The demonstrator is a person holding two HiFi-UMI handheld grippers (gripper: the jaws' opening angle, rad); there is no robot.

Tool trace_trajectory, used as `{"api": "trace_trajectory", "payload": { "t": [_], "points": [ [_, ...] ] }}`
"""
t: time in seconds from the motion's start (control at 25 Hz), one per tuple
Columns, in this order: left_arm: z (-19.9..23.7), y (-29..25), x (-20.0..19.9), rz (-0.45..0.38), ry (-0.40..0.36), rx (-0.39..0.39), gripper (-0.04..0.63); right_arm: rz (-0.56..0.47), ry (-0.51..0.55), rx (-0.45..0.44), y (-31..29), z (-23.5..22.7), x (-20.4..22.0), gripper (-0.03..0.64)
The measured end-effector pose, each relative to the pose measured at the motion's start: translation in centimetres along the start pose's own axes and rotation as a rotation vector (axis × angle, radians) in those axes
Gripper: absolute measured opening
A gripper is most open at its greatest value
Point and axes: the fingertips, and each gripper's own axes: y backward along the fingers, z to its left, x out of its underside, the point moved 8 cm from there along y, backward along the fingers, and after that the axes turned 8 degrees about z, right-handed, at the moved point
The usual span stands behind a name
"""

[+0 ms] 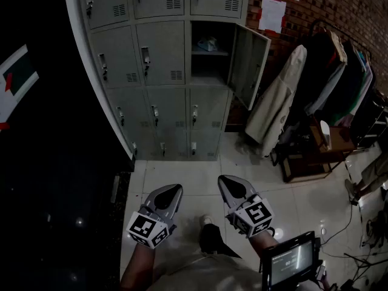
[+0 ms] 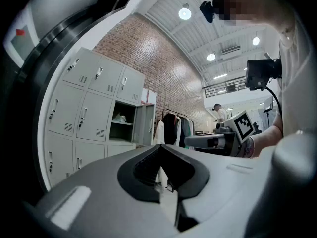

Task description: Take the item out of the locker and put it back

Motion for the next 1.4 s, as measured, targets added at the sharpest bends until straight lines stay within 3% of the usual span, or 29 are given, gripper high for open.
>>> {"api": "trace_trajectory", "payload": {
  "t": [0.12,0.36,0.64,0.8,0.92,1.0,1.24,1.36,1.4],
  "points": [
    [3.5,-3.1,-0.5,0.002,-0.053,-0.034,0.005,-0.026,-0.069,-0.037,-4.1,-3.0,0.1,0.002],
    [12.3,-13.9,-1.8,-0.025,-0.046,-0.059,0.005,-0.038,-0.069,-0.054,-14.4,-13.0,-1.7,0.002],
    [22.9,-27.5,-6.6,-0.068,-0.025,-0.067,0.005,-0.076,0.060,-0.051,-25.8,-26.0,-9.2,0.002],
    [27.0,-32.8,-8.8,-0.035,-0.134,-0.060,0.002,-0.090,0.037,-0.016,-30.6,-30.7,-11.2,0.002],
    [30.1,-35.8,-9.8,-0.028,-0.127,-0.018,0.002,-0.072,0.015,-0.004,-34.0,-33.0,-11.5,0.002],
    [32.3,-37.6,-10.1,-0.020,-0.103,0.020,0.002,-0.055,-0.001,0.000,-36.4,-34.4,-12.1,0.049],
    [37.5,-40.5,-12.3,-0.032,-0.073,0.082,0.002,-0.122,0.096,0.133,-43.4,-39.2,-18.1,0.417],
    [39.4,-41.1,-12.2,-0.028,-0.047,0.087,0.002,-0.143,0.085,0.219,-46.2,-42.8,-21.0,0.509],
    [39.9,-41.3,-12.1,-0.020,-0.036,0.083,0.002,-0.143,0.082,0.250,-46.9,-43.9,-21.7,0.511]
  ]
}}
